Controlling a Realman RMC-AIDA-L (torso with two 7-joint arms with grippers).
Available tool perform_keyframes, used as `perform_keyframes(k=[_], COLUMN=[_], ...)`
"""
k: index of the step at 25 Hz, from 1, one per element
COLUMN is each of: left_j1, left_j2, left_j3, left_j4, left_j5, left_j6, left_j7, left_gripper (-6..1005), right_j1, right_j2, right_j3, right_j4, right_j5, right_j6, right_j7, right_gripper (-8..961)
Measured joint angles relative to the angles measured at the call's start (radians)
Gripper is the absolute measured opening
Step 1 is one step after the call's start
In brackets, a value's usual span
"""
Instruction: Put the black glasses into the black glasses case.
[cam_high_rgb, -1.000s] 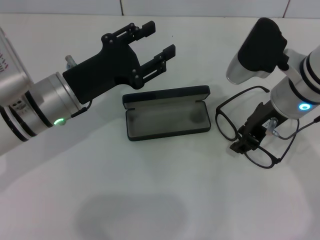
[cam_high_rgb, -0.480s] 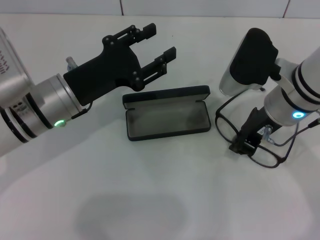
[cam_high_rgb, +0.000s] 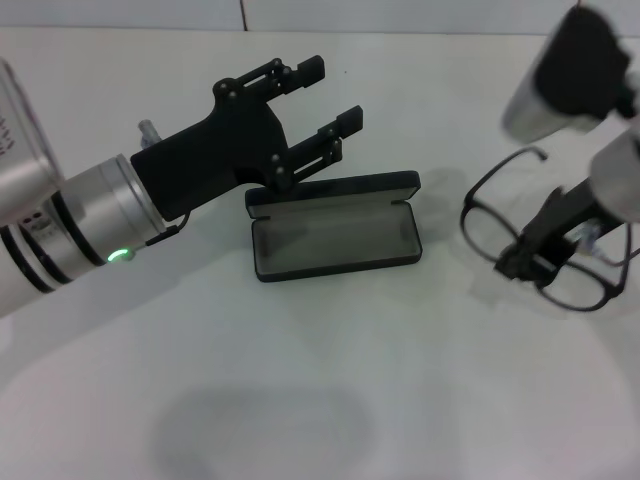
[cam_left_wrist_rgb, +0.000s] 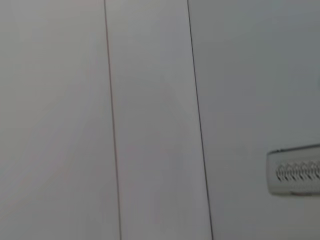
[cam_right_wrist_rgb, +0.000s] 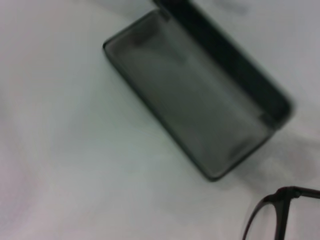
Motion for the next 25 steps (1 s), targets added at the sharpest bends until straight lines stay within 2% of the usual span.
perform_keyframes(k=[5, 8, 11, 14, 17, 20, 25], left_j1=[0.015, 0.004, -0.030, -0.063, -0.093, -0.142, -0.237], left_j2=[0.002, 0.012, 0.035, 0.077, 0.102, 0.107, 0.107], left_j3=[-0.007, -0.008, -0.009, -0.009, -0.009, -0.009, -0.013], left_j4=[0.003, 0.004, 0.004, 0.004, 0.002, 0.004, 0.004], left_j5=[-0.003, 0.004, 0.021, 0.025, 0.025, 0.030, 0.088], left_j6=[0.061, 0.096, 0.125, 0.157, 0.185, 0.190, 0.189], left_j7=[-0.015, -0.069, -0.181, -0.316, -0.414, -0.484, -0.603], left_gripper=[631, 631, 631, 631, 631, 631, 631], right_j1=[-0.110, -0.191, -0.264, -0.311, -0.335, -0.360, -0.349], right_j2=[0.008, 0.013, 0.015, 0.016, 0.013, 0.007, 0.008], right_j3=[0.148, 0.213, 0.252, 0.288, 0.339, 0.393, 0.418], right_j4=[-0.126, -0.136, -0.117, -0.059, 0.049, 0.158, 0.332], right_j5=[0.022, 0.161, 0.338, 0.518, 0.703, 0.849, 0.966], right_j6=[0.005, 0.076, 0.112, 0.120, 0.114, 0.049, -0.029], right_j7=[-0.095, -0.252, -0.477, -0.720, -0.974, -1.244, -1.598], right_gripper=[111, 112, 112, 113, 113, 114, 114])
